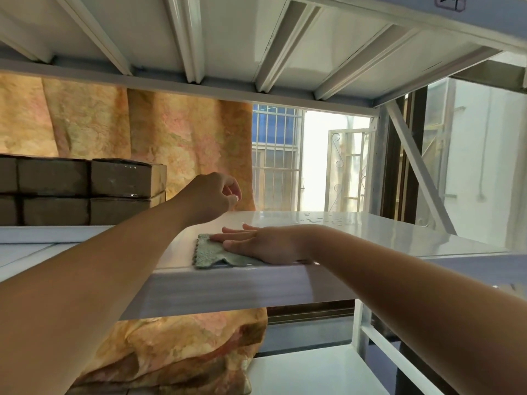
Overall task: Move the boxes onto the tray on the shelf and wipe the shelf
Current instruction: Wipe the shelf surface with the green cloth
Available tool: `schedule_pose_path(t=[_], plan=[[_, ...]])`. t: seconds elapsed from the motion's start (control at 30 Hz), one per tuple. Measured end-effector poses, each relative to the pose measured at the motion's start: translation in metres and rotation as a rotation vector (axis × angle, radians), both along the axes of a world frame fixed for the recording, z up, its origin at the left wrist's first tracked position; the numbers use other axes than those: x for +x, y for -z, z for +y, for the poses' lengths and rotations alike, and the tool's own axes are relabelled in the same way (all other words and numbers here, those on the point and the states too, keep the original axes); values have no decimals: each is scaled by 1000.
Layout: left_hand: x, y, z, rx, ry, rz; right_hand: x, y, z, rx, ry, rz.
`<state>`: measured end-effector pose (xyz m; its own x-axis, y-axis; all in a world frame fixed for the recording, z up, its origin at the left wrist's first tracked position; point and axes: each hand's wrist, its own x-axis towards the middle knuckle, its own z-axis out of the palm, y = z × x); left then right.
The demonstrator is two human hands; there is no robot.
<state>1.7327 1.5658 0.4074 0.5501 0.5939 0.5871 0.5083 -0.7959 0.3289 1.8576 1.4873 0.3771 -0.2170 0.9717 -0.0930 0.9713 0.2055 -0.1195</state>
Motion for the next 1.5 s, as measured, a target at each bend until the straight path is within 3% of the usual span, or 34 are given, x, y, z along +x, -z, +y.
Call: schedule_pose_path(t=[0.37,0.8,1.07,1.5], plan=[[5,-14,6,74,14,148,2,-4,35,-15,32,75],[9,-27,45,94,-1,96,17,-11,134,-30,217,7],[-9,-19,70,-2,-33,142,36,-18,191,-23,361,-50],[-2,-12,76,-44,-1,207,35,-9,218,11,409,165]])
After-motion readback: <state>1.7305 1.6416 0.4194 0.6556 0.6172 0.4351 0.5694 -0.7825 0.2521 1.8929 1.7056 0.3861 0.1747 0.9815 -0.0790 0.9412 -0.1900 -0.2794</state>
